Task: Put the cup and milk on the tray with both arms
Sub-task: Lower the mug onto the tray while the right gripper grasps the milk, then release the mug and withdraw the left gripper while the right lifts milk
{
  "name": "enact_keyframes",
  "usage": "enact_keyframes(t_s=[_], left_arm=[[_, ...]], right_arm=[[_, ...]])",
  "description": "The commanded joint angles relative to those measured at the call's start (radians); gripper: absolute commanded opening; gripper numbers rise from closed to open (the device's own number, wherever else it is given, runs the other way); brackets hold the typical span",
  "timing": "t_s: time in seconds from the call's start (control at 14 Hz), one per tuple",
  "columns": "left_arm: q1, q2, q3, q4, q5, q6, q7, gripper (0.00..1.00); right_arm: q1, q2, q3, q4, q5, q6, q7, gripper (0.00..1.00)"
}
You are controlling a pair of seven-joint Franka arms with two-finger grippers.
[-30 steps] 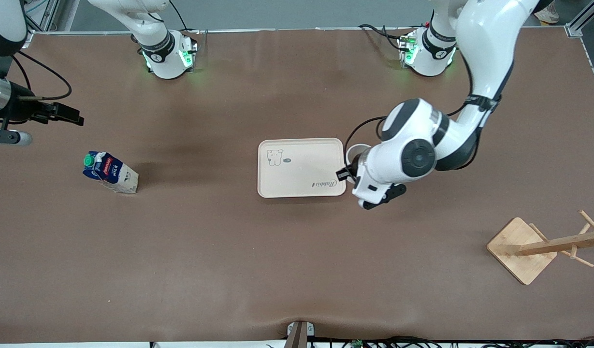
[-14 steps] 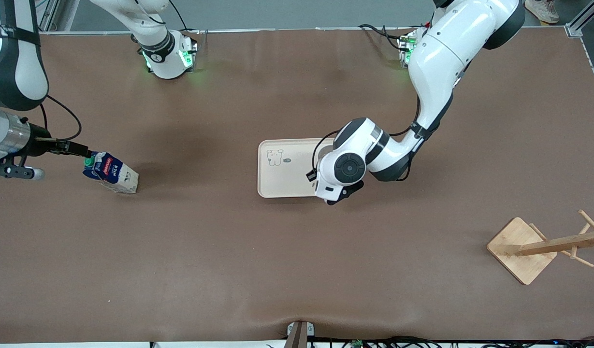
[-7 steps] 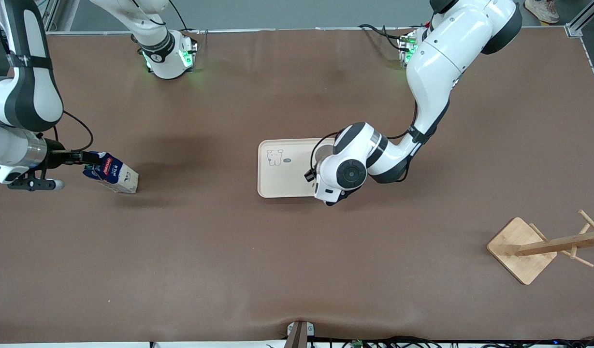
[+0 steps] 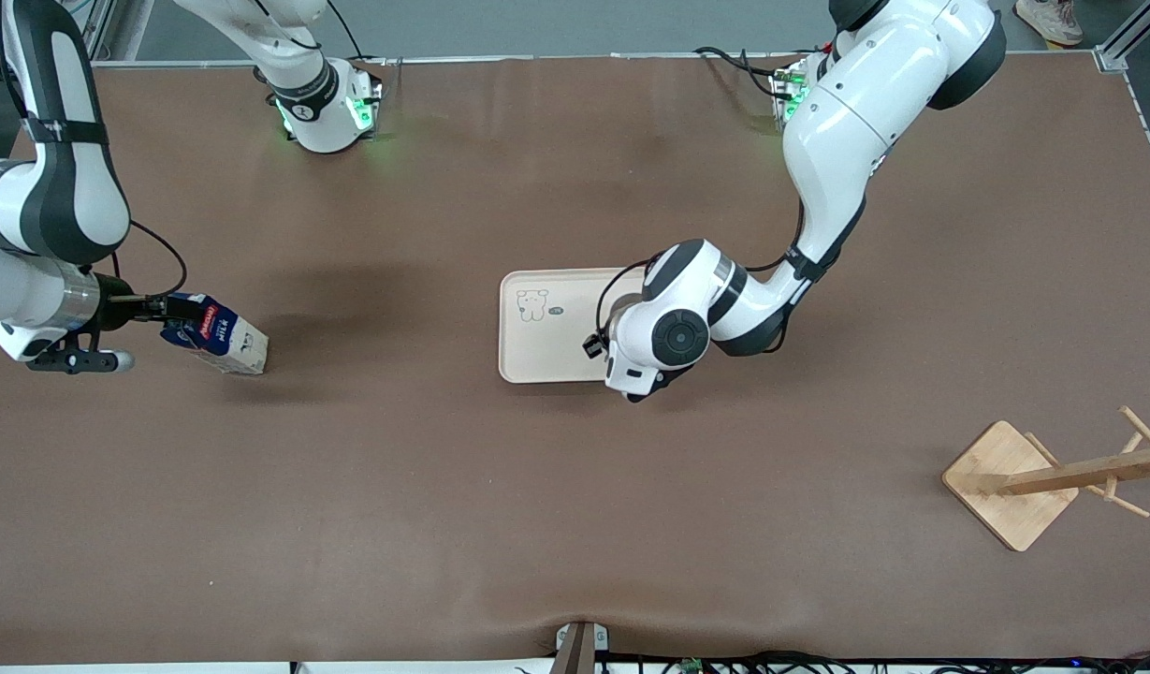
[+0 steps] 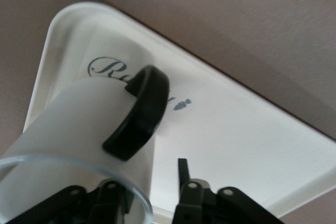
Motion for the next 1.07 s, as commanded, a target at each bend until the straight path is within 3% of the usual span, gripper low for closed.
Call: enact_keyframes(t_s=[0.0,0.43,0.57,0.71,0.86,1.0], left_arm=[[0.01,-0.086,0.005,0.011,0.006,-0.014,0.002,1.0],[0.061,-0.296,0.056,0.011,0.169,-0.102,0.008,1.0],[0.138,-0.35,0.056,0.01,0.219,-0.134,0.027,1.0],[0.195,-0.403,0.056,0.011,0.314,-0.229,0.181,1.0],[0.279,-0.468,0.054,0.011,0.356,-0.284,0.356,1.0],[0.374,-0.529,0.048,0.011,0.344,-0.339,0.505,1.0]], right_arm=[[-0.01,-0.003,0.006,-0.03,0.014,0.03,-0.018,1.0],[-0.003,-0.003,0.006,-0.087,0.012,0.101,-0.018,0.99],[-0.001,0.003,0.006,-0.09,0.012,0.085,-0.019,0.56],[0.006,0.004,0.006,-0.093,0.012,0.059,-0.027,0.29],[0.01,0.004,0.006,-0.087,0.009,0.038,-0.036,0.1],[0.016,0.001,0.008,-0.043,0.008,-0.066,-0.038,0.01]])
